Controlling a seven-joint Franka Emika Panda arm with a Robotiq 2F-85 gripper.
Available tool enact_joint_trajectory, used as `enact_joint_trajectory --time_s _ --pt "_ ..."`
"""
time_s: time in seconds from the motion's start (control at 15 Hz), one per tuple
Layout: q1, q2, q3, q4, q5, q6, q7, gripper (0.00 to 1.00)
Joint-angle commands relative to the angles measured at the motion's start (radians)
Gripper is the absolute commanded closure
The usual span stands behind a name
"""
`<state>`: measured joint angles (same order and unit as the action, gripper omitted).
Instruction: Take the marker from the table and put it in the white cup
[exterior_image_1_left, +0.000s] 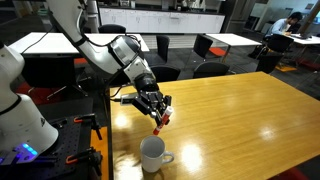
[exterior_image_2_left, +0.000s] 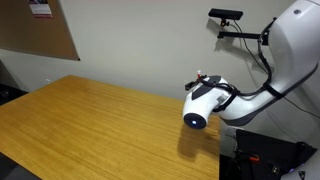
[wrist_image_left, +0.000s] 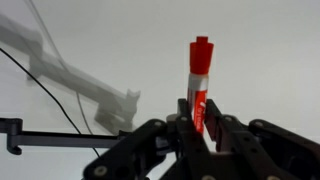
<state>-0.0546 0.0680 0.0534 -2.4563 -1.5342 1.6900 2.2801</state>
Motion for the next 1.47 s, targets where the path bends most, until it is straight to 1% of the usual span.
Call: enact_joint_trajectory --time_s 0.0,0.87,1.4 --pt "0.022 0.008 -0.013 -0.003 0.027 -0.011 -0.03 0.95" --pt "0.027 0.087 -0.01 0.0 0.029 0.006 -0.031 0.95" --pt "0.028 0.114 -0.007 0.003 0.032 0.011 -0.033 0.95"
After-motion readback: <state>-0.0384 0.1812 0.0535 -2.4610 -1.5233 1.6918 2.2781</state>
